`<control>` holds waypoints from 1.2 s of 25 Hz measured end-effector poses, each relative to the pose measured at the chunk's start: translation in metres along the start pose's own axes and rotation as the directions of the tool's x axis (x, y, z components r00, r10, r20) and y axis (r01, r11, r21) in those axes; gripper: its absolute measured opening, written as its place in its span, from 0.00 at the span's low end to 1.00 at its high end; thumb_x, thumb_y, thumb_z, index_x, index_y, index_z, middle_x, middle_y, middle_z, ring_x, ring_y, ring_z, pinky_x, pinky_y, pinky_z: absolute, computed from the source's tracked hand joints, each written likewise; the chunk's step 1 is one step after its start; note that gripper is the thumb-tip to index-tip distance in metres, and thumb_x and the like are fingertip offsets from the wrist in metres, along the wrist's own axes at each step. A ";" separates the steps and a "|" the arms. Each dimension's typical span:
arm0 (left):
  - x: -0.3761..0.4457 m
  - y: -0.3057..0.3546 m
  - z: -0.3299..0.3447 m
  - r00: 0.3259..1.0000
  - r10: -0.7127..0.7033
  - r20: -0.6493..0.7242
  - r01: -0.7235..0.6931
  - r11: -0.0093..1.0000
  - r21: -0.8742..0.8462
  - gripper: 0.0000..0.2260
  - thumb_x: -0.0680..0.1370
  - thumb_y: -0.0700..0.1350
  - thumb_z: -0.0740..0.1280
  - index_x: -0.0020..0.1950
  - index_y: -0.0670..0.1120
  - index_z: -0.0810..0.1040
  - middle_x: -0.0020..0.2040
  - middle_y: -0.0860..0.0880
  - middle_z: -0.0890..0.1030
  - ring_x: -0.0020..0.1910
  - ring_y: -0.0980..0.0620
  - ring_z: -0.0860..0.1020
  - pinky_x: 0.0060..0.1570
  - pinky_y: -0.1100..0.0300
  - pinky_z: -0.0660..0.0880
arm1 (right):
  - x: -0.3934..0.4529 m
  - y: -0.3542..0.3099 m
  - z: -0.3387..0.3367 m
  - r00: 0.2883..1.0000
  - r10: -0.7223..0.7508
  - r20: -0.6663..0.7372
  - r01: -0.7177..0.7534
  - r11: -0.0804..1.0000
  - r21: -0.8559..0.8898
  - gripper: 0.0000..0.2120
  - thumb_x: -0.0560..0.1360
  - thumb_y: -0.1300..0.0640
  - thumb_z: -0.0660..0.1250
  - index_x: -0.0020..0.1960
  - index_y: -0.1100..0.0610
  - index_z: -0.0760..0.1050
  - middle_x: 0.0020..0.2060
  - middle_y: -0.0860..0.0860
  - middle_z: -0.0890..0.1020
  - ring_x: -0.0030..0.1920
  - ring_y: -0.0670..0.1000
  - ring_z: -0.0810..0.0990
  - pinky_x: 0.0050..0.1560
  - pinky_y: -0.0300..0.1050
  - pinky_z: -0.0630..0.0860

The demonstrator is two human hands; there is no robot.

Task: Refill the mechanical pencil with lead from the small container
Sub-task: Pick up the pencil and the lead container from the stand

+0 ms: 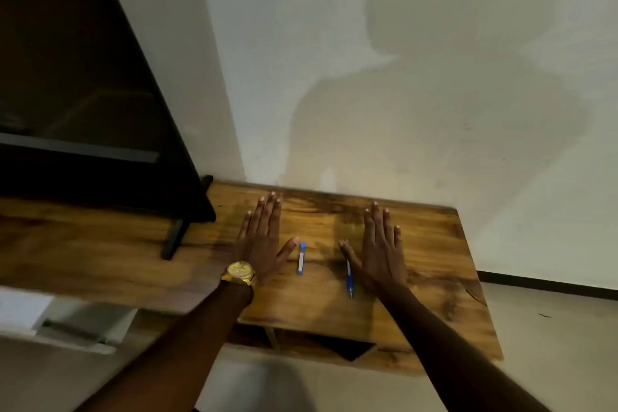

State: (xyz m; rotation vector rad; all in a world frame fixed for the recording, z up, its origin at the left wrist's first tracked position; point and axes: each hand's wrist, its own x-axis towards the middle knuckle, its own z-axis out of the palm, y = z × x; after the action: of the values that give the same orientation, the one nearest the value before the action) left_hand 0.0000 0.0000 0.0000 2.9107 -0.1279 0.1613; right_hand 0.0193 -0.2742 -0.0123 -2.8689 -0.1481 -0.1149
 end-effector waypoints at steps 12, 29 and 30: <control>-0.075 0.006 -0.012 0.998 -0.054 0.028 0.053 0.998 0.037 0.45 0.79 0.71 0.42 0.89 0.44 0.44 0.89 0.47 0.42 0.89 0.45 0.43 0.85 0.47 0.42 | -0.071 -0.021 -0.017 0.995 0.057 0.079 -0.058 0.998 0.013 0.48 0.80 0.24 0.47 0.88 0.56 0.50 0.89 0.55 0.50 0.88 0.57 0.46 0.86 0.59 0.49; -0.037 0.000 0.023 0.973 -0.114 0.201 0.120 0.993 -0.018 0.35 0.87 0.61 0.58 0.88 0.45 0.54 0.90 0.45 0.50 0.89 0.44 0.50 0.86 0.45 0.52 | -0.022 -0.039 0.002 0.980 0.194 0.052 -0.201 0.943 0.265 0.10 0.84 0.59 0.65 0.62 0.62 0.79 0.58 0.60 0.83 0.58 0.61 0.83 0.55 0.58 0.81; -0.039 0.004 0.017 0.970 -0.125 0.210 0.137 0.990 -0.046 0.33 0.86 0.59 0.60 0.87 0.45 0.58 0.89 0.45 0.54 0.88 0.43 0.54 0.85 0.46 0.57 | -0.025 -0.040 -0.002 0.977 0.211 0.034 -0.208 0.901 0.381 0.09 0.85 0.60 0.67 0.60 0.63 0.80 0.56 0.60 0.85 0.55 0.60 0.84 0.54 0.56 0.81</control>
State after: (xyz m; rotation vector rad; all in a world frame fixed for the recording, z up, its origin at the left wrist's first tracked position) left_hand -0.0373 -0.0046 -0.0202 2.8570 0.0258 -0.1651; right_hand -0.0098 -0.2383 -0.0025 -2.4716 0.1296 -0.0488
